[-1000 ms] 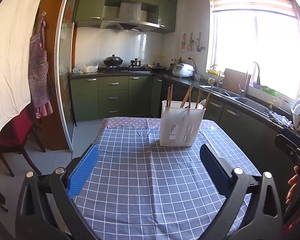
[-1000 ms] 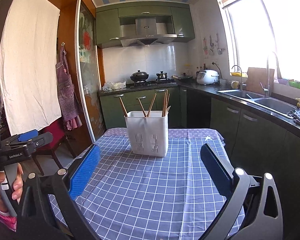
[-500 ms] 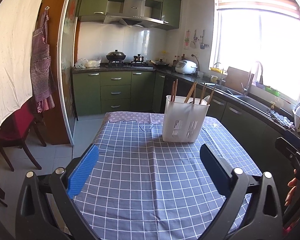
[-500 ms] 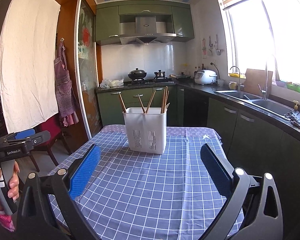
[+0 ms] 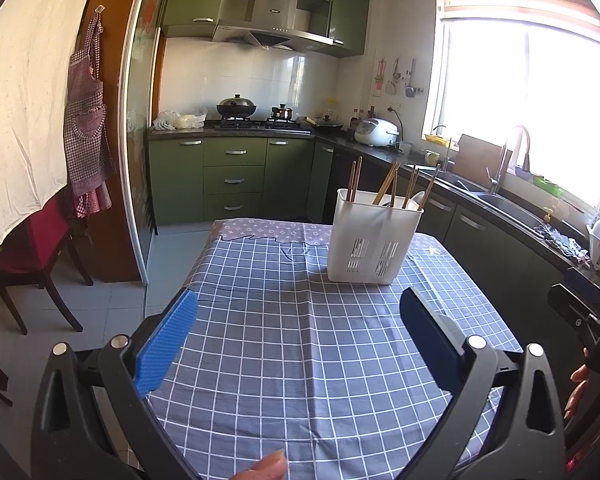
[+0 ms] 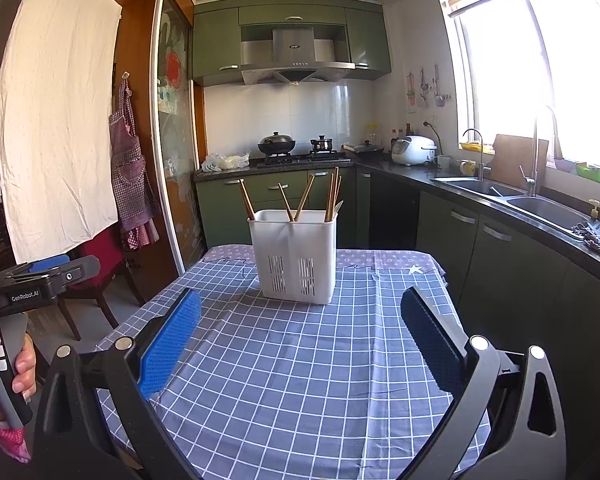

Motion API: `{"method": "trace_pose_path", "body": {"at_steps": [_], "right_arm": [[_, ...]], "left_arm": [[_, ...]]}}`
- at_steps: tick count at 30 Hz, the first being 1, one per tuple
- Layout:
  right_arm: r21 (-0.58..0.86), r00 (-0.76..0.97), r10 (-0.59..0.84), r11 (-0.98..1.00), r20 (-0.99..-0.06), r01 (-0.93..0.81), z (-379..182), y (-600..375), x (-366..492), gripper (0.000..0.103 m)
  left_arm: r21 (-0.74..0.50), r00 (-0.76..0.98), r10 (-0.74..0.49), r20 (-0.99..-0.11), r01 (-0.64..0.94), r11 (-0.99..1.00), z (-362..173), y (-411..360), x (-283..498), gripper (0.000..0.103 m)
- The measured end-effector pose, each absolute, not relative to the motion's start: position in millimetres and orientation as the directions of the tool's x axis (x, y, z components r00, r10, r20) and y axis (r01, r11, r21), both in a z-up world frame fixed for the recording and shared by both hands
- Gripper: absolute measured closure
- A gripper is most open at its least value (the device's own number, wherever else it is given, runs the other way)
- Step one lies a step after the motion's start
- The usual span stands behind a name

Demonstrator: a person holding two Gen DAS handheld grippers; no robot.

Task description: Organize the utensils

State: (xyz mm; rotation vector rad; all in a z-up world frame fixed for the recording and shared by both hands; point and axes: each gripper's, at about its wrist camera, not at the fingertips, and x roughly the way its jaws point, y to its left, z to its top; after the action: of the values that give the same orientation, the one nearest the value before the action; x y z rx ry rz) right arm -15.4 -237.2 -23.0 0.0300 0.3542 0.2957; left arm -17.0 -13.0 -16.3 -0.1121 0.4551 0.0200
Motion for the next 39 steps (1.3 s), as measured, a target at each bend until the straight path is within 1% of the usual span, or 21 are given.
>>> {"method": "trace_pose_path", "body": {"at_steps": [39], "right_arm": [[0.083, 0.889, 0.296, 0.955, -0.349, -0.285, -29.6, -232.5, -12.1, 0.005]], "left_arm": [[-0.074, 0.894, 0.008, -0.449, -0.046, 0.996, -14.6, -12.5, -19.6, 0.007]]}}
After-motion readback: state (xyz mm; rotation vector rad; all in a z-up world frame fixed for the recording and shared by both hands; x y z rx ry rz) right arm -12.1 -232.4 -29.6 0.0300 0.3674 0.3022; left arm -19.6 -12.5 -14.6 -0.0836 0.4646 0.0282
